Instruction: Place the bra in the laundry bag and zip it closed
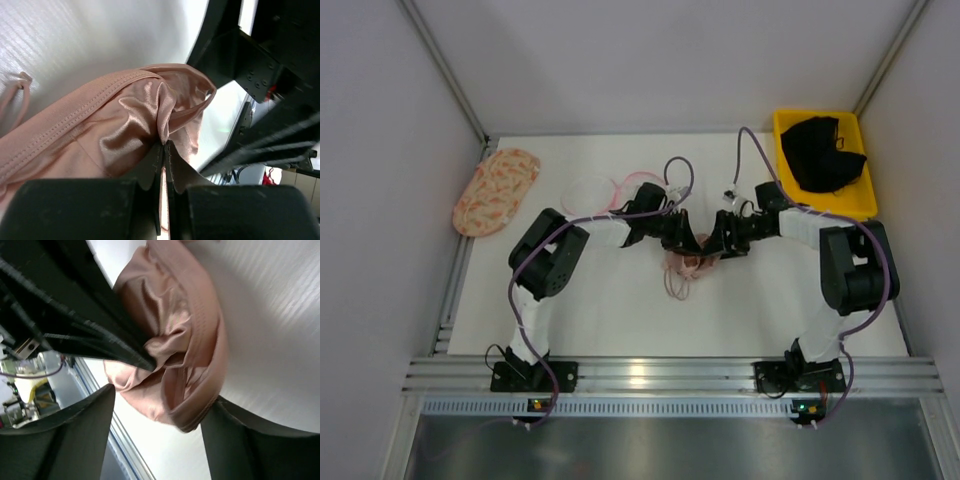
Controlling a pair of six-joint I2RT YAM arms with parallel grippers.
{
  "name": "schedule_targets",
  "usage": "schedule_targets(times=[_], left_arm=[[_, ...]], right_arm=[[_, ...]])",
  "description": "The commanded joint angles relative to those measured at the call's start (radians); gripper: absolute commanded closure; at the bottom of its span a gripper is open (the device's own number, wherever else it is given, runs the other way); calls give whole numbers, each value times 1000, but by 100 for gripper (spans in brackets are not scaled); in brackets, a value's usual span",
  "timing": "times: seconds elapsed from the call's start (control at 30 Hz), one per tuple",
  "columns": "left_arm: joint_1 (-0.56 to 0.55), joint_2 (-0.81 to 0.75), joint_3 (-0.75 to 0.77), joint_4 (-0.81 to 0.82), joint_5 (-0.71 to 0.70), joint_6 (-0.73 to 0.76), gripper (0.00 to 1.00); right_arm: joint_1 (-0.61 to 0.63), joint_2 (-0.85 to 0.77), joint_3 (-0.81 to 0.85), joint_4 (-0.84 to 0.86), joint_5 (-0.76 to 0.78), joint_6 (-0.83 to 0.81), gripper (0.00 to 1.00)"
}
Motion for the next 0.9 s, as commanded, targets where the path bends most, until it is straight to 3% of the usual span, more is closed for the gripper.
schedule_targets(times=[0.0,0.17,0.47,0.57,0.67,0.77,0.87], left_arm=[[1,20,23,104,7,-40,100],[3,41,45,140,10,-98,100],[-3,66,71,206,34,-206,100],[-9,61,65,207,42,-206,100],[-9,57,52,206,56,-209,100],[-9,49,37,206,57,-203,98],[-5,21,19,206,44,-187,83]], right_arm=[[6,-74,10,-56,-55,-77,32],[6,-70,6,-22,-53,1,24],[36,-13,-9,105,-33,110,26],[38,-5,-17,131,-16,132,32],[38,15,-20,144,-1,138,44],[39,30,-27,167,7,150,73],[38,33,-27,177,8,156,88]])
